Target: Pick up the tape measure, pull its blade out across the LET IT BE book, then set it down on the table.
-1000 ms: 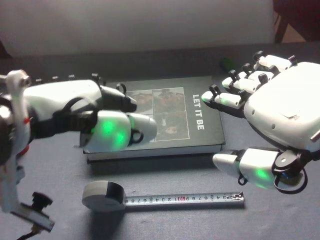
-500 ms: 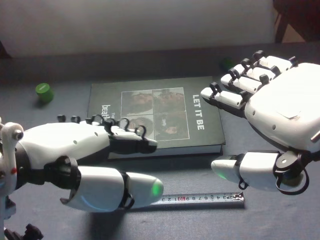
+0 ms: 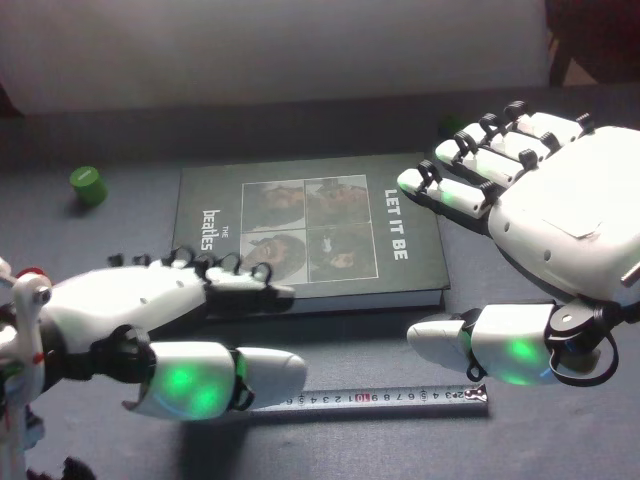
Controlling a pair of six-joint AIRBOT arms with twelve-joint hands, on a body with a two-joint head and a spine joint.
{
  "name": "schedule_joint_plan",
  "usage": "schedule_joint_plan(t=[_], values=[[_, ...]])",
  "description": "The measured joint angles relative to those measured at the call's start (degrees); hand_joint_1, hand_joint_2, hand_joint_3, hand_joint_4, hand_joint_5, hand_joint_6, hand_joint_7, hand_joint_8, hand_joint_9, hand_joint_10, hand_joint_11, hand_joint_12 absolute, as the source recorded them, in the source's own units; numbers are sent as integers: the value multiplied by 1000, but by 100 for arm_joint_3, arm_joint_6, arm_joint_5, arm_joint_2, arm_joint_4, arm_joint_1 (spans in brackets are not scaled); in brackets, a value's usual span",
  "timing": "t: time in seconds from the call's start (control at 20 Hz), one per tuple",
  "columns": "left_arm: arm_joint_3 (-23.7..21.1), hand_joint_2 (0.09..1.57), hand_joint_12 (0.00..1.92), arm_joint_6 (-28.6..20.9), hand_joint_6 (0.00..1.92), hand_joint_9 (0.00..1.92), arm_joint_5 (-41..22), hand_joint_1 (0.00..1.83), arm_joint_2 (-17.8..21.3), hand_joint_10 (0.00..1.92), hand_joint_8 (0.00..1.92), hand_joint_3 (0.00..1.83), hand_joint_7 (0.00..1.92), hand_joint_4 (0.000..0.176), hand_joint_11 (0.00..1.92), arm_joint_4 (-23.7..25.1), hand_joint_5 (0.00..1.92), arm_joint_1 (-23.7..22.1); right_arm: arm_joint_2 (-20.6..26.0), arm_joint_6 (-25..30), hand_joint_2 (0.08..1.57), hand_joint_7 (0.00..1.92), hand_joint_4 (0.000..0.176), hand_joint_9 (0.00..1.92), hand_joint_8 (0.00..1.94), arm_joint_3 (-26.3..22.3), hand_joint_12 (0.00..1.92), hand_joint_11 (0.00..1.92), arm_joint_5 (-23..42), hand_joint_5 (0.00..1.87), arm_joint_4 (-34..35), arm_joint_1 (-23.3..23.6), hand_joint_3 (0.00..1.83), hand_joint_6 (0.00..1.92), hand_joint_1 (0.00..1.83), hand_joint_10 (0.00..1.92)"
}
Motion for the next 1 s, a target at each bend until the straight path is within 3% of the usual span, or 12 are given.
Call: schedule_joint_plan(t=[0.05, 0.2, 0.35, 0.5, 0.65, 0.75, 1.0], values=[[2, 1100, 554, -118, 0, 152, -142, 60, -24, 0, 0, 0, 162, 75, 0, 35, 224, 61, 0, 0, 1022, 68, 100, 54, 10, 0, 501, 0, 9, 22, -15, -17, 0, 3, 20, 7], [20, 1083, 578, -109, 0, 141, -522, 83, -61, 0, 0, 0, 147, 52, 0, -634, 224, 74, 0, -7, 1032, 38, 97, 40, 1, -2, 423, 0, -20, 10, -17, -17, 0, 1, 0, 2], [98, 971, 564, -184, 0, 126, -693, 345, -249, 0, 1, 0, 152, 0, 0, -966, 221, -125, 4, -4, 1056, 40, 95, 33, 2, 0, 452, 0, -4, 15, -7, -17, 6, 2, 0, 0], [111, 937, 574, -461, 5, 166, -717, 572, -367, 9, 11, 0, 209, 0, 0, -785, 240, -42, 7, -7, 1059, 55, 95, 61, 4, 0, 507, 0, 9, 17, -4, -17, 2, 1, 3, 7], [199, 986, 644, -1255, 6, 231, -669, 757, -367, 7, 6, 5, 282, 0, 0, -243, 314, 310, 7, 2, 1055, 63, 94, 56, 2, -2, 431, 0, 20, 14, -4, -17, 0, 1, 47, 1], [321, 1027, 684, -1856, 10, 292, -750, 849, -367, 13, 14, 6, 367, 0, 17, 168, 370, 549, 4, 118, 1053, 87, 92, 81, 4, -2, 553, 0, 90, 36, 0, -17, 0, 4, 43, 5], [476, 1058, 708, -2640, 13, 363, -778, 883, -367, 19, 16, 7, 444, 0, 53, 597, 435, 807, -122, 605, 1066, 91, 85, 84, 3, -2, 558, 0, 883, 43, 424, 68, 5, 5, 35, 4]])
